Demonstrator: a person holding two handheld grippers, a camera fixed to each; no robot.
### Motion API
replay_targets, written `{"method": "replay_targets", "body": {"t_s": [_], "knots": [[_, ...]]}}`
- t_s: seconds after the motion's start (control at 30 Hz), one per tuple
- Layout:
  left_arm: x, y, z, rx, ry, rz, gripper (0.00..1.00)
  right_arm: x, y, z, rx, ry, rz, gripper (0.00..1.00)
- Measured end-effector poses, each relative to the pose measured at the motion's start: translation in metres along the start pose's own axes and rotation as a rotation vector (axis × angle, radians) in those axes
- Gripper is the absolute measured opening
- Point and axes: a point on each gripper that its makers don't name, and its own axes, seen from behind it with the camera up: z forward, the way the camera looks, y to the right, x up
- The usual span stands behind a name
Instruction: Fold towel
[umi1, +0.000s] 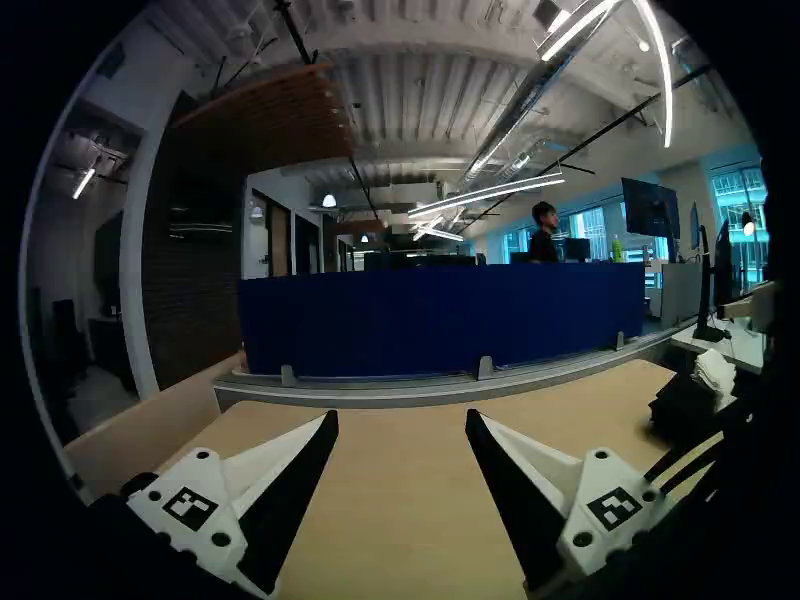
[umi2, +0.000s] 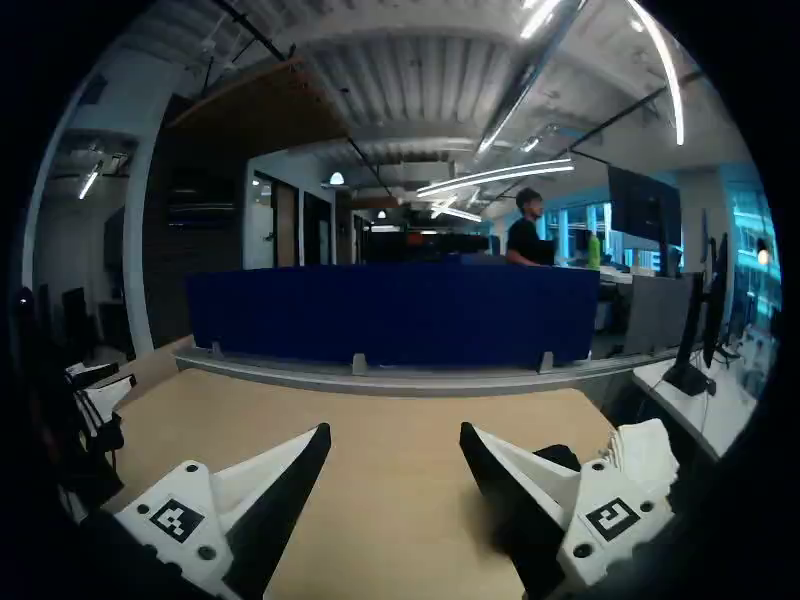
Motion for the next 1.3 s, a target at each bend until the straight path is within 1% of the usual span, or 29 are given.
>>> {"method": "replay_targets", "body": {"t_s": [0.17,0.3,0.4,0.6,0.8,0.9,1.0,1.1,1.3], "knots": [[-0.016,-0.01,0.0,0.014,0.019,0.009,0.94,0.0,-0.004,0.012,-0.017,-0.006,0.018,1.0],[-0.032,-0.024,-0.002,0.034,0.034,0.003,0.94,0.001,-0.01,0.024,-0.025,0.001,0.016,1.0],[-0.046,-0.031,-0.003,0.042,0.044,-0.009,0.94,0.0,-0.019,0.032,-0.022,0.007,0.003,1.0],[-0.079,-0.04,-0.004,0.042,0.056,-0.022,0.94,-0.012,-0.037,0.047,-0.012,0.007,-0.045,1.0],[-0.114,-0.048,-0.003,0.045,0.055,-0.043,0.95,-0.029,-0.049,0.055,-0.005,0.008,-0.07,1.0],[-0.127,-0.052,-0.002,0.052,0.049,-0.054,0.94,-0.04,-0.05,0.059,-0.008,-0.004,-0.068,1.0],[-0.135,-0.054,0.0,0.053,0.052,-0.06,0.94,-0.045,-0.048,0.061,-0.015,-0.009,-0.06,1.0],[-0.14,-0.054,0.002,0.051,0.056,-0.065,0.94,-0.045,-0.048,0.062,-0.015,-0.004,-0.058,1.0],[-0.15,-0.051,0.004,0.051,0.051,-0.057,0.94,-0.044,-0.042,0.062,-0.027,0.0,-0.064,1.0]]}}
